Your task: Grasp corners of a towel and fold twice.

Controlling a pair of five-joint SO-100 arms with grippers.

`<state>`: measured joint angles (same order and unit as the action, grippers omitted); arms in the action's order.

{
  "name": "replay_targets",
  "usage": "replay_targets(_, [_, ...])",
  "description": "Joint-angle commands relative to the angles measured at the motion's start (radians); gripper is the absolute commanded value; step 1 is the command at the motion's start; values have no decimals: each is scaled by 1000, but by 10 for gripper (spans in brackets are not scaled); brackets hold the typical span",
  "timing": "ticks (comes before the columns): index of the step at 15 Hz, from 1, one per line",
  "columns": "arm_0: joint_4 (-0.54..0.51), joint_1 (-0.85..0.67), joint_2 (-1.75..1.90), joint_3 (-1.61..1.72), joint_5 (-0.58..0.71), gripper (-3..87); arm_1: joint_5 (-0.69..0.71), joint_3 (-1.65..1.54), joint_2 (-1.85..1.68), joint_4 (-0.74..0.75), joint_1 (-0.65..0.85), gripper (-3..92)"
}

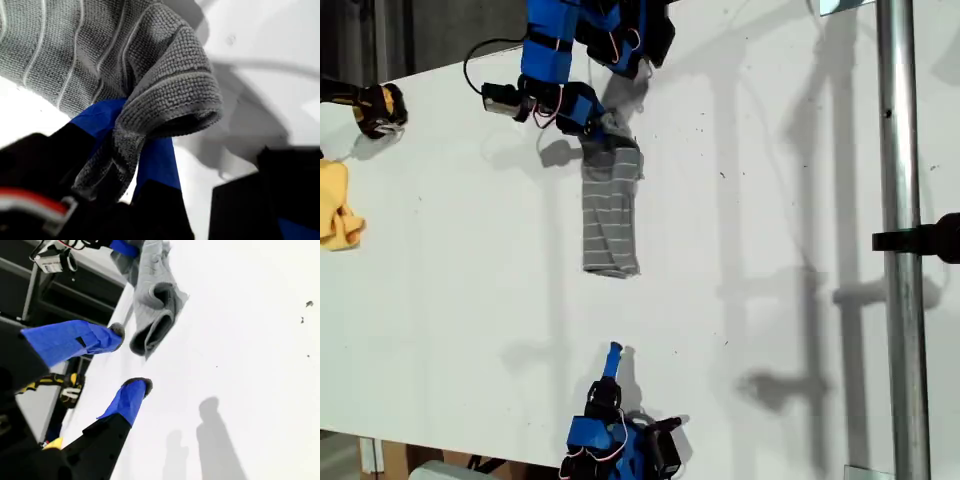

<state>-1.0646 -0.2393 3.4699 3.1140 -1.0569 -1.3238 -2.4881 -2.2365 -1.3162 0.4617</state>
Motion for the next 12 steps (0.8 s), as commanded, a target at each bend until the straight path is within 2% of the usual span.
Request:
replay_targets(1, [-8, -15, 5, 2, -6, 161, -48, 5, -74, -44, -34, -1])
replay_targets(4, [-8, -11, 5, 2, -11, 160, 29, 91, -152, 91, -89, -1])
replay_targets(9, [-9, -8, 5, 2, -8, 160, 146, 310, -210, 152, -100, -1])
replay_targets(12, [-9, -8, 5, 2, -6, 160, 160, 344, -94, 307, -135, -1])
